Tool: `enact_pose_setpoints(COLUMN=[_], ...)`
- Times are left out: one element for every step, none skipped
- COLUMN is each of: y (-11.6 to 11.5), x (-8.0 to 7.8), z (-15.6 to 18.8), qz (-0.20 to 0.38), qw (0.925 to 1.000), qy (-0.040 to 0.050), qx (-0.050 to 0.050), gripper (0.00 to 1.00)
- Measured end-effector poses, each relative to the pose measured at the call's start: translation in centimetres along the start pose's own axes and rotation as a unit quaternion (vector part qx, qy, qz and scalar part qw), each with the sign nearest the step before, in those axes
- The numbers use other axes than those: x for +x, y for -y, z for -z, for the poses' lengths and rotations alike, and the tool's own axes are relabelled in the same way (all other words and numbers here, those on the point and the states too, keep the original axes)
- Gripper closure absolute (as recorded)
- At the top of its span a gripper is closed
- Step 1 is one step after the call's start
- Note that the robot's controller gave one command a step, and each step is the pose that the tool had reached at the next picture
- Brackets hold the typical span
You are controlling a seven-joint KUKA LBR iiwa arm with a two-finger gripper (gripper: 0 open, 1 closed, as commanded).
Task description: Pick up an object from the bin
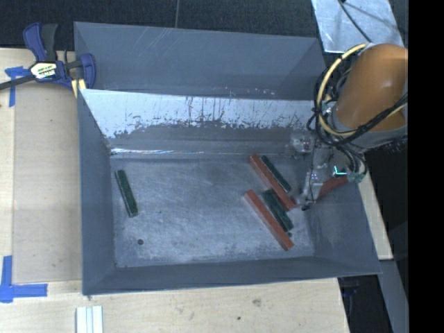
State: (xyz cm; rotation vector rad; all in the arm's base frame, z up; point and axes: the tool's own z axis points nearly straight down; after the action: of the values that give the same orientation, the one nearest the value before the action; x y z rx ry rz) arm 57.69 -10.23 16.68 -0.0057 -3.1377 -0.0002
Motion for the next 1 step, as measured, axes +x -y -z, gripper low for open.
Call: enact_pose_setpoints(y=[1.45], x=[-2.65], z=[-9.48], qz=[0.177], qw=[0.9841], qy=[0.0033], qx=[0.001], gripper=[0.0])
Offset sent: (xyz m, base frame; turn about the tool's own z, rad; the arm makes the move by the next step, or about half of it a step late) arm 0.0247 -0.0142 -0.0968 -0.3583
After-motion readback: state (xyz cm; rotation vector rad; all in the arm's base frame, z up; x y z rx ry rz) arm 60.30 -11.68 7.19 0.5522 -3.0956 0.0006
